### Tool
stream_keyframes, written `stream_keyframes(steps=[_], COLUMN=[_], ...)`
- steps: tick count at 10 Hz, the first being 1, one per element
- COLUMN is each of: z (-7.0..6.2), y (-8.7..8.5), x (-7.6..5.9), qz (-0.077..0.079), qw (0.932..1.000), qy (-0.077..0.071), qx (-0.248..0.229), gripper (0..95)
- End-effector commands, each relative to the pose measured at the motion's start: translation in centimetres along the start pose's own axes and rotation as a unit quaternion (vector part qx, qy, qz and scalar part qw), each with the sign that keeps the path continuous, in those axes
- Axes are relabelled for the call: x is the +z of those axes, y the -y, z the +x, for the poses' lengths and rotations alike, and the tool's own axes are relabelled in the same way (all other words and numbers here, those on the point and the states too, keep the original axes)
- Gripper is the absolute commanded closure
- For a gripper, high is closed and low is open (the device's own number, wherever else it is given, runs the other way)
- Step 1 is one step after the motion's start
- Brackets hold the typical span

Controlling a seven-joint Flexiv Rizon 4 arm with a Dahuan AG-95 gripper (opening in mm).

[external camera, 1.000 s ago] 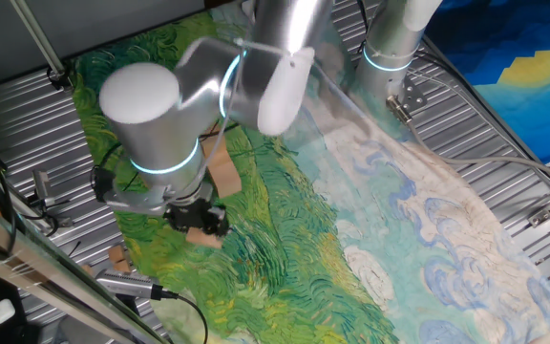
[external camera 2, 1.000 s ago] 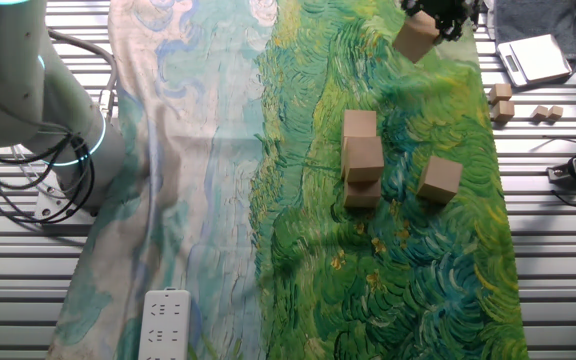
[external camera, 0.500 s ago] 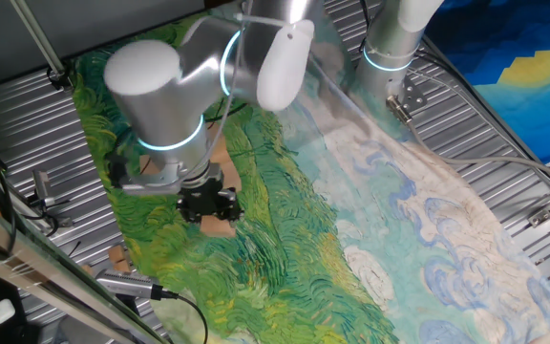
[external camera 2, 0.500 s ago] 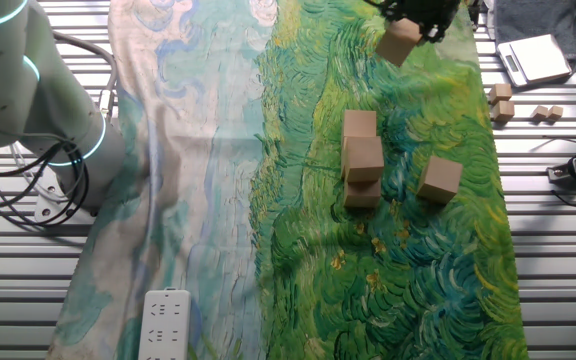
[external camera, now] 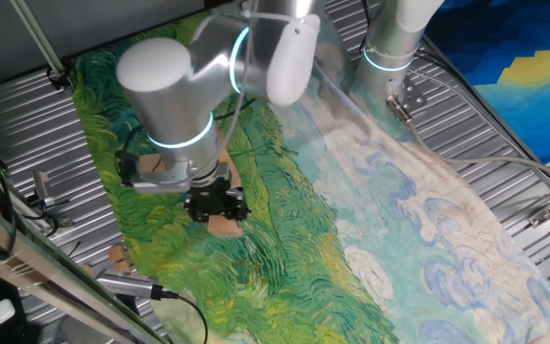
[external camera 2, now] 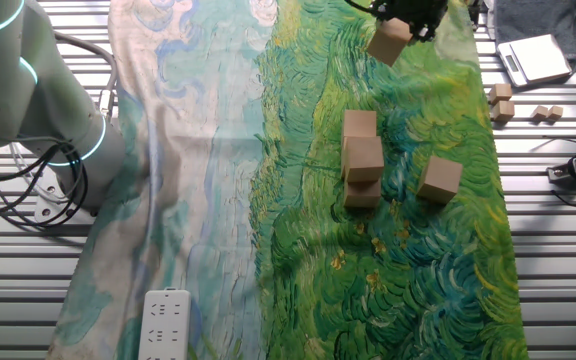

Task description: Stack the blocks into a pyramid shape

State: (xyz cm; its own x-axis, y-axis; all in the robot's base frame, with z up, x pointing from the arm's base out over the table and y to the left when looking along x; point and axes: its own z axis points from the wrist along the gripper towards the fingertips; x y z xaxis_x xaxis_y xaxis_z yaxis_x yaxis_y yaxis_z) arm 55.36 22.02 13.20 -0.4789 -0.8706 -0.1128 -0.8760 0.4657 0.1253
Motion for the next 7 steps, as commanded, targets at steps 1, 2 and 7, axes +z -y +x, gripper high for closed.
stream_keyframes(steps=[1,2,7], z=[0.04,0.04,0.04], y=[-0.02,-0.02,-0.02], x=[0.1,0.1,0.1], qz=[0.006,0.004,0.052], qw=[0.9999,0.9997,0.9963], qy=[-0.01,-0.007,-0.037], qx=[0.009,0.024,0.058], gripper=[95.0,95.0,95.0])
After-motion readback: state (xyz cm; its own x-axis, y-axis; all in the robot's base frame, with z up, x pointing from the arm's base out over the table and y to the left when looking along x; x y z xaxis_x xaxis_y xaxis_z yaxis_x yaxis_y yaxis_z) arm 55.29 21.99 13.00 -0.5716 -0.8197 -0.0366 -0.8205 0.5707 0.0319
